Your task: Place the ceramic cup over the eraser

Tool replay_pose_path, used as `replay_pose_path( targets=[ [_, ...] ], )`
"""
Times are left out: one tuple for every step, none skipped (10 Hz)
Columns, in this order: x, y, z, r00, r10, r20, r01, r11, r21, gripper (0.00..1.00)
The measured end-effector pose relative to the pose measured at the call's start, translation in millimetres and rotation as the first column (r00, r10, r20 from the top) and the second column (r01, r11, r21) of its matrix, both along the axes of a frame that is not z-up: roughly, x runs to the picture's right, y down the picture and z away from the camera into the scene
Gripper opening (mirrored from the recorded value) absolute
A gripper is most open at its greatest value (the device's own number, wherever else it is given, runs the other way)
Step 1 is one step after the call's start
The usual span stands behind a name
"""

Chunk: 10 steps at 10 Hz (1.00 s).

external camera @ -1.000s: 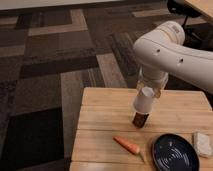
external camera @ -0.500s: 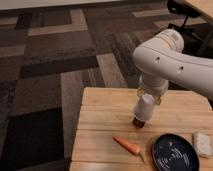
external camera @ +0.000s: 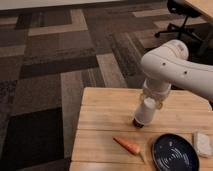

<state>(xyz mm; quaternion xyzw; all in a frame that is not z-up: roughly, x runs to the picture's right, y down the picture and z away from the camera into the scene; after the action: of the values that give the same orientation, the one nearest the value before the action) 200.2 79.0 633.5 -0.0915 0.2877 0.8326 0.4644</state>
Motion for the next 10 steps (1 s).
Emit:
replay_pose_path(
  targets=[
    [2, 5, 6.3, 1.000, -0.001, 0.006, 0.001, 0.9999, -0.011, 0.00],
    [4, 11, 14.8, 1.000, -0.004, 0.013, 0.004, 0.9998, -0.019, 0.00],
    [5, 13, 17.9, 1.000, -0.005, 0.014, 0.005, 0.9998, -0.018, 0.00],
    [5, 17, 25.3, 1.000, -0.007, 0.019, 0.008, 0.9998, -0.017, 0.00],
    [5, 21, 31.1, 1.000, -0.006, 0.024, 0.007, 0.9999, -0.014, 0.00],
    [5, 24, 37.9, 0.999, 0.001, 0.034, -0.001, 1.0000, -0.010, 0.00],
    [2, 27, 45.9, 0.999, 0.009, 0.052, -0.009, 1.0000, -0.005, 0.00],
    [-3, 31, 52.1, 0.997, 0.011, 0.073, -0.010, 0.9999, -0.009, 0.00],
    [-8, 35, 58.3, 0.996, 0.000, 0.095, 0.001, 0.9999, -0.012, 0.00],
    [-9, 38, 60.7, 0.995, -0.009, 0.102, 0.011, 0.9998, -0.015, 0.00]
  ],
)
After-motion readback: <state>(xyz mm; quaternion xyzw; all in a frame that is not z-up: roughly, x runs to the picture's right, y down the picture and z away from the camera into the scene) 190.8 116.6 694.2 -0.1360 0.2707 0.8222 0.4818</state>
